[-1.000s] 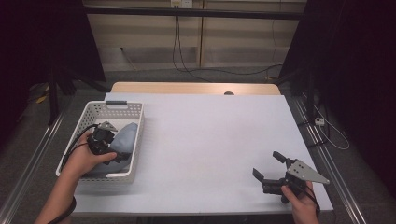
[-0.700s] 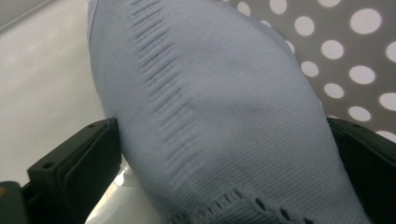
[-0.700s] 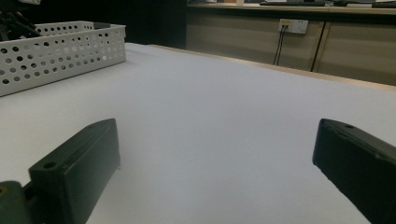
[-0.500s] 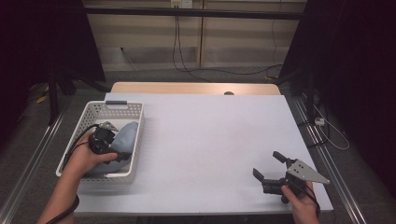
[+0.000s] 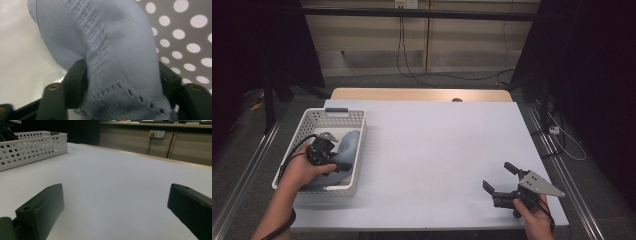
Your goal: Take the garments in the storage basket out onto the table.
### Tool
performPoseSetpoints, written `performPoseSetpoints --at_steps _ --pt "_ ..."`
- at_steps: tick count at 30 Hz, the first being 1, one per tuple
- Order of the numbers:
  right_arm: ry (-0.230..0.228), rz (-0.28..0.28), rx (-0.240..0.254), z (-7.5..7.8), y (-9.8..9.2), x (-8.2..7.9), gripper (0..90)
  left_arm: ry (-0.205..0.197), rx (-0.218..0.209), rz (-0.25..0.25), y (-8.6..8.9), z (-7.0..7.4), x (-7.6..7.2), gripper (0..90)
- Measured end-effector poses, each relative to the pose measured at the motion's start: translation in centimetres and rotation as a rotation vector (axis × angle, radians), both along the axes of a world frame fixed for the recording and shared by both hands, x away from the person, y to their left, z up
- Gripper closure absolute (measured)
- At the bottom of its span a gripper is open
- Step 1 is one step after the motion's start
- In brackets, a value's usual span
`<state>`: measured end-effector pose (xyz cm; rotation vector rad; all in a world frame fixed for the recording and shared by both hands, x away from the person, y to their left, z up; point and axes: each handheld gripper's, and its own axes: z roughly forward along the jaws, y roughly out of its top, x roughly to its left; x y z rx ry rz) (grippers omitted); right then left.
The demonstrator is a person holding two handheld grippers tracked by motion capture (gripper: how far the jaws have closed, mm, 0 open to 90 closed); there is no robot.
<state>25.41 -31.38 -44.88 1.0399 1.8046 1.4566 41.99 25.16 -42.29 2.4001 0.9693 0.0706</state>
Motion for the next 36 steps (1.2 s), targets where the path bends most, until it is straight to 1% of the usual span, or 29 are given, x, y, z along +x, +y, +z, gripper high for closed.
performPoseSetpoints --at_steps 1,4,5,11,12,14,18,20,21,22,25,27,29,30,31,34,36 --pt "-0.001 0.000 0.000 0.0 0.0 0.0 0.4 0.006 0.013 0.003 -0.1 0.1 0.0 46.6" --pt "-0.002 0.000 0.000 0.0 0.0 0.0 0.4 0.010 0.018 0.006 -0.1 0.2 0.1 52.4" --pt "-0.004 -0.001 0.001 0.1 -0.1 0.0 0.4 0.010 0.020 0.015 -0.2 0.3 0.1 53.8" --pt "0.001 -0.004 0.003 0.0 -0.1 0.0 0.4 0.019 0.024 0.044 -0.2 0.6 0.1 57.0" --pt "0.003 -0.005 0.004 0.0 -0.1 0.0 0.4 0.021 0.012 0.061 -0.2 0.7 0.1 57.0" --pt "0.000 -0.006 0.005 0.0 -0.2 0.0 0.4 0.031 0.004 0.090 0.0 1.1 0.3 58.5" --pt "0.001 -0.008 0.005 0.0 -0.2 0.0 0.4 0.035 0.009 0.101 0.1 1.7 0.4 59.2" --pt "0.001 -0.008 0.006 0.0 -0.2 0.0 0.4 0.042 0.006 0.118 0.2 2.1 0.5 59.5" --pt "0.002 -0.008 0.006 0.0 -0.2 0.0 0.4 0.038 -0.004 0.130 0.3 2.4 0.5 59.6" --pt "0.002 -0.008 0.006 0.0 -0.2 0.0 0.4 0.028 -0.009 0.126 0.4 2.6 0.5 59.7" --pt "0.002 -0.008 0.005 0.0 -0.2 0.0 0.4 0.013 -0.013 0.132 0.5 3.6 0.7 59.8" --pt "0.001 -0.008 0.005 0.0 -0.2 0.0 0.4 0.004 -0.008 0.136 0.6 4.2 0.8 59.9" --pt "-0.001 -0.008 0.004 0.1 -0.2 0.0 0.4 -0.003 -0.014 0.151 0.9 5.0 1.0 59.9" --pt "-0.001 -0.008 0.004 0.1 -0.2 0.0 0.4 -0.003 -0.014 0.151 0.9 5.0 1.0 59.9" --pt "-0.001 -0.008 0.003 0.0 -0.2 0.0 0.4 -0.013 -0.020 0.165 1.0 5.6 1.2 59.9" --pt "-0.001 -0.006 0.006 0.0 -0.2 0.0 0.4 -0.009 -0.026 0.170 1.1 6.1 1.3 60.1" --pt "-0.002 -0.006 0.006 0.0 -0.2 0.0 0.4 -0.010 -0.012 0.165 1.1 6.6 1.4 60.2"
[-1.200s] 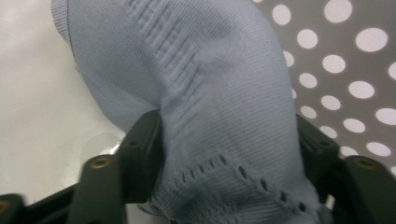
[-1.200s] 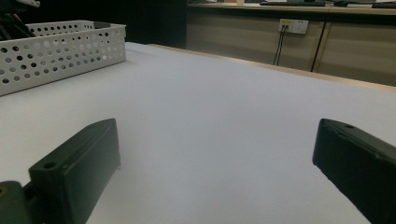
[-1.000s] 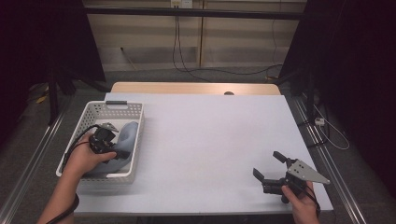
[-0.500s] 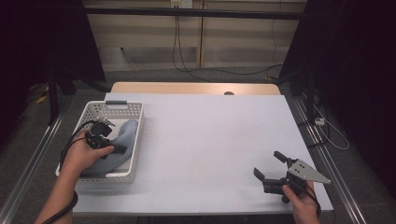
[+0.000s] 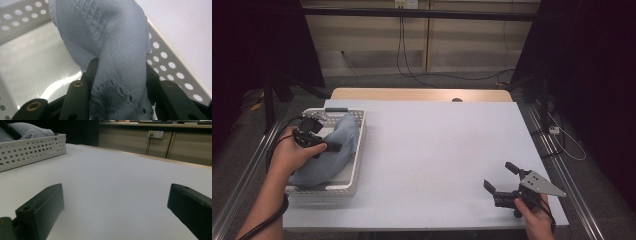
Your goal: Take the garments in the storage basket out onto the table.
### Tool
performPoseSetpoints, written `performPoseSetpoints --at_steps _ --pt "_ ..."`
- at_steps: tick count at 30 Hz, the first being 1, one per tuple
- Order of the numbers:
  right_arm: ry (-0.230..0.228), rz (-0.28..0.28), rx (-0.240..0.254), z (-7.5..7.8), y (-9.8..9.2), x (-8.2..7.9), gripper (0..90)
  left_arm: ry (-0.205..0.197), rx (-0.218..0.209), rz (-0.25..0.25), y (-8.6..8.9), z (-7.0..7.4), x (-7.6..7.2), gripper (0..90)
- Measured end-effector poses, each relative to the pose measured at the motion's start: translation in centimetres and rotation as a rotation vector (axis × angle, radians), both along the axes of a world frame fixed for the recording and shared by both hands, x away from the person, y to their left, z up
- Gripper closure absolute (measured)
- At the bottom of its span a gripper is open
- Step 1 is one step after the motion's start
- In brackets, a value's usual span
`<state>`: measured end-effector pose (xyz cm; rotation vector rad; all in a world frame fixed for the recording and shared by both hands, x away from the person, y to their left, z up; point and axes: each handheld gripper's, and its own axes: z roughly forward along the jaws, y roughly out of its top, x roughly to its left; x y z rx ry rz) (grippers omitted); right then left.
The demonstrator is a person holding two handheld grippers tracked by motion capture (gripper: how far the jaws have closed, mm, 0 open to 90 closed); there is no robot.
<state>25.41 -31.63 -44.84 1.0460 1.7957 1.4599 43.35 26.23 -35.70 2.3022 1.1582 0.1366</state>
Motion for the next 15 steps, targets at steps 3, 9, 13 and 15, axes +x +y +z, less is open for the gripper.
performPoseSetpoints --at_steps 3,9,13,15 --pt "0.000 0.000 -0.002 0.0 0.0 0.0 0.4 0.002 0.005 0.001 -0.1 1.0 0.2 60.5" --pt "0.000 -0.003 0.000 0.0 0.0 0.0 0.4 0.008 0.017 -0.001 -0.4 2.3 0.4 61.5" --pt "-0.001 -0.002 0.000 0.0 0.0 0.0 0.4 0.008 0.022 -0.005 -0.8 3.7 0.6 61.7" --pt "-0.001 -0.001 0.001 0.0 0.0 0.0 0.4 0.006 0.018 -0.007 -1.0 4.1 0.6 61.7"
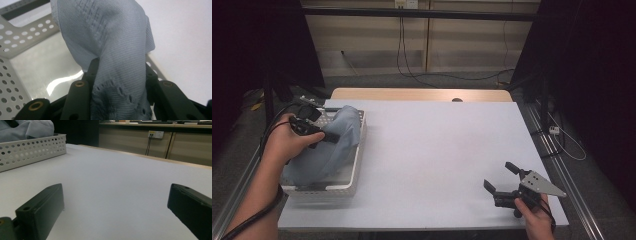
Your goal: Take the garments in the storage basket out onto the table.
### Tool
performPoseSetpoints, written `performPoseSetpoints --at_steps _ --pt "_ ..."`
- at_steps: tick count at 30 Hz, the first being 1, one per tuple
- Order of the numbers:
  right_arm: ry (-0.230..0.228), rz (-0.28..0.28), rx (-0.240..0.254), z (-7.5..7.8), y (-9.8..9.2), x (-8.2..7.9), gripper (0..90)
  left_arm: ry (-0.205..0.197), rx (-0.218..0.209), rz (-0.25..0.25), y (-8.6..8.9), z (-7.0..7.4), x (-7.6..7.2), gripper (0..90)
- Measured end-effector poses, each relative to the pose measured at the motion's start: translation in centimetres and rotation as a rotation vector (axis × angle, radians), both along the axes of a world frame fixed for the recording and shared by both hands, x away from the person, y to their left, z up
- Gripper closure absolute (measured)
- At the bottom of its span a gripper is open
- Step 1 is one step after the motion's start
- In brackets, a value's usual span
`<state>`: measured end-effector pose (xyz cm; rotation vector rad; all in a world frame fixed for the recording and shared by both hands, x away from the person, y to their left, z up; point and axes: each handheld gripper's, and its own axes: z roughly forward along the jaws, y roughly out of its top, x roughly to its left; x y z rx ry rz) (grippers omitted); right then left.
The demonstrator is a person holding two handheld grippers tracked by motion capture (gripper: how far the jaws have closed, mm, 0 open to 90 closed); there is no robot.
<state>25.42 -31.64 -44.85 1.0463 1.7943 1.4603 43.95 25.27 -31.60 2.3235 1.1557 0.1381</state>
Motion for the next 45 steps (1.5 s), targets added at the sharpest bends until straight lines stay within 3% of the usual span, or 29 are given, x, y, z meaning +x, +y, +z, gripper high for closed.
performPoseSetpoints --at_steps 7,13,20,23,45 --pt "-0.003 0.000 -0.002 0.0 0.0 -0.1 0.4 0.021 0.022 -0.024 -0.5 0.8 0.1 61.8" --pt "-0.002 0.001 0.001 0.1 0.0 -0.1 0.4 0.038 0.011 -0.027 -0.7 1.1 0.2 61.7" --pt "-0.002 0.001 0.001 0.1 0.0 -0.1 0.4 0.029 0.016 -0.018 -1.1 1.6 0.3 61.7" --pt "-0.002 0.001 0.002 0.1 0.0 -0.1 0.4 0.026 0.031 -0.037 -1.1 2.0 0.4 61.7" --pt "-0.002 0.008 0.002 0.1 0.0 -0.1 0.4 0.033 0.018 -0.058 -3.2 4.4 1.0 61.5"
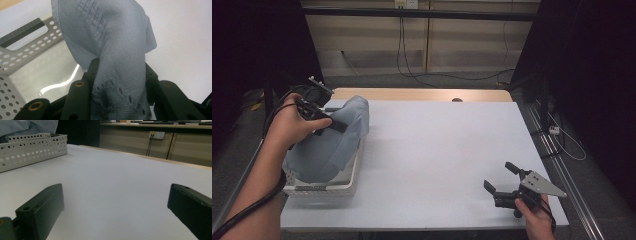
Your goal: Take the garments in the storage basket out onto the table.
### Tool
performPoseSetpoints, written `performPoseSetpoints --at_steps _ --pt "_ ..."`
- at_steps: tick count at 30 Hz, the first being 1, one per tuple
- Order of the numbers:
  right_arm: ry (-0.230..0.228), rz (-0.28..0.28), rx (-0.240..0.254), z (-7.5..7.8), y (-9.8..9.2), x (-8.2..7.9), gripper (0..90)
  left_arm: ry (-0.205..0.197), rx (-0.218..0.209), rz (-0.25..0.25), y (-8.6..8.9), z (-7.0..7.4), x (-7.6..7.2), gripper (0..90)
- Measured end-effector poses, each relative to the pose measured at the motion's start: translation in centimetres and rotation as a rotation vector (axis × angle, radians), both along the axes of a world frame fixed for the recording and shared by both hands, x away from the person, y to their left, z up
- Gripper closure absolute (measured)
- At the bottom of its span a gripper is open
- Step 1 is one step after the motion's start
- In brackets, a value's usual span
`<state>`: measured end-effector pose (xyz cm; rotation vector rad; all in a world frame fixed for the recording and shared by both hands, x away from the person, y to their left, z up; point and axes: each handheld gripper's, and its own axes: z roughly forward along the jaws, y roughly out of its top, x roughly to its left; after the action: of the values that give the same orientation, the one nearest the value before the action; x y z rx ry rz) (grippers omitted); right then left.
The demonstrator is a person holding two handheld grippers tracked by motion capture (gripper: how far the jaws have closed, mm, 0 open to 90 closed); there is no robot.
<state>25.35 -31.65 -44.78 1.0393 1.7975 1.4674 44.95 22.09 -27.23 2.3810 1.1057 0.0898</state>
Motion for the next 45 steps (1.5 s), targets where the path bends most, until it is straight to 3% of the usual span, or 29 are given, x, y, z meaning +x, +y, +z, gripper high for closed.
performPoseSetpoints --at_steps 26,45 --pt "0.001 0.005 -0.002 0.0 0.0 0.0 0.4 0.000 0.006 -0.066 -3.7 1.2 0.6 61.0" --pt "0.002 0.007 -0.002 0.0 0.0 0.0 0.4 -0.006 0.022 -0.128 -7.6 1.5 0.6 60.2"
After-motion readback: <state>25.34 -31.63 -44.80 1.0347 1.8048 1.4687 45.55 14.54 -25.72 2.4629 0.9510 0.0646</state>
